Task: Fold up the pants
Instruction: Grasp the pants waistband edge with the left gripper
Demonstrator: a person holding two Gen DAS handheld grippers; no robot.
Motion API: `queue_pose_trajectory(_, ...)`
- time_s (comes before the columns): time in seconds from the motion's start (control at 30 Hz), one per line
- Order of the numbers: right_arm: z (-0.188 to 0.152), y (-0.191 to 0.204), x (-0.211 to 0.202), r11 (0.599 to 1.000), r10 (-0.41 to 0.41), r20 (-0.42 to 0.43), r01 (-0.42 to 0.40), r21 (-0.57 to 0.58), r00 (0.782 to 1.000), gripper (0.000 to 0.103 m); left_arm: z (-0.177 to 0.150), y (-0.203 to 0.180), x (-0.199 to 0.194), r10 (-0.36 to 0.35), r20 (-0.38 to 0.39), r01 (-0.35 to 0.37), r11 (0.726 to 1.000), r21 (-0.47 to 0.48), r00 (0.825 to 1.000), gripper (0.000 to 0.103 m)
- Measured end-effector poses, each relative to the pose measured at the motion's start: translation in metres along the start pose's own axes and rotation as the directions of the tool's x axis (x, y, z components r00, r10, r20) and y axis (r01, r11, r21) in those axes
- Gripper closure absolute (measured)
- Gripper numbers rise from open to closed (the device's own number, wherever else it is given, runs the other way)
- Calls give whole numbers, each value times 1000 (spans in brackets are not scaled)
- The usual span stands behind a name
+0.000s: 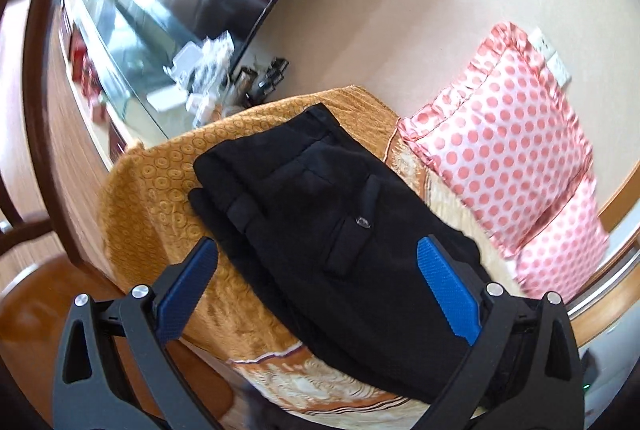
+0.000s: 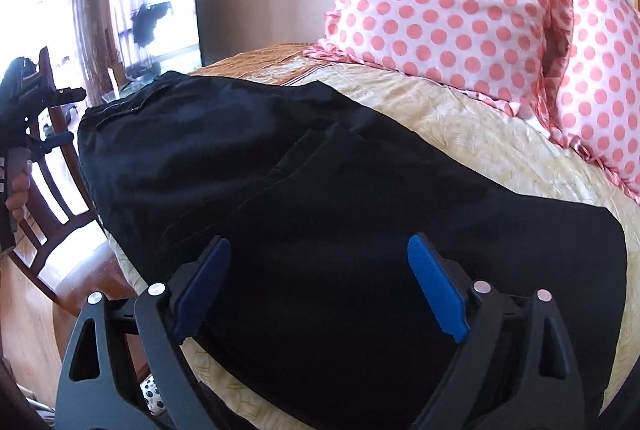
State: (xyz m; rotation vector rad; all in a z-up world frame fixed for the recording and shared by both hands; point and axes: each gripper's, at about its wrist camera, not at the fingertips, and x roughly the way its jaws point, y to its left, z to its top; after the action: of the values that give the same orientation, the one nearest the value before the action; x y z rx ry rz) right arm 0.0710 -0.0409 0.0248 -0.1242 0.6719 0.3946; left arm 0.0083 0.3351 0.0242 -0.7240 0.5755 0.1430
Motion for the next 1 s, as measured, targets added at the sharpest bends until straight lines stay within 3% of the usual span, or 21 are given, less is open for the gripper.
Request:
queue_pose_trajectory(0.17,-2,2,-1,1000,11,1,-11,-10,1000,11,7,11,17,3,-55,-6,998,-69,998,4)
queue_pose_trajectory(0.57,-1,3,2,1000,17,13,-17,-27,1000,9,23,29,23,-92,-43,80,968,-239,995,5)
queue_pose_trajectory(0.63,-1,3,2,999,19,14,-19,-27,1000,9,24,29,24,-76,-38,64,967,-248,996,12)
queue_pose_trajectory(0.7,-2,2,2,999,21,16,-21,-28,1000,9,24,29,25,-34,-34,24,966,-256,999,29)
queue_pose_trajectory(1.0,-5,2,0,999,28,24,-28,-19,999,9,18,41,22,72,-29,-77,959,-273,997,77)
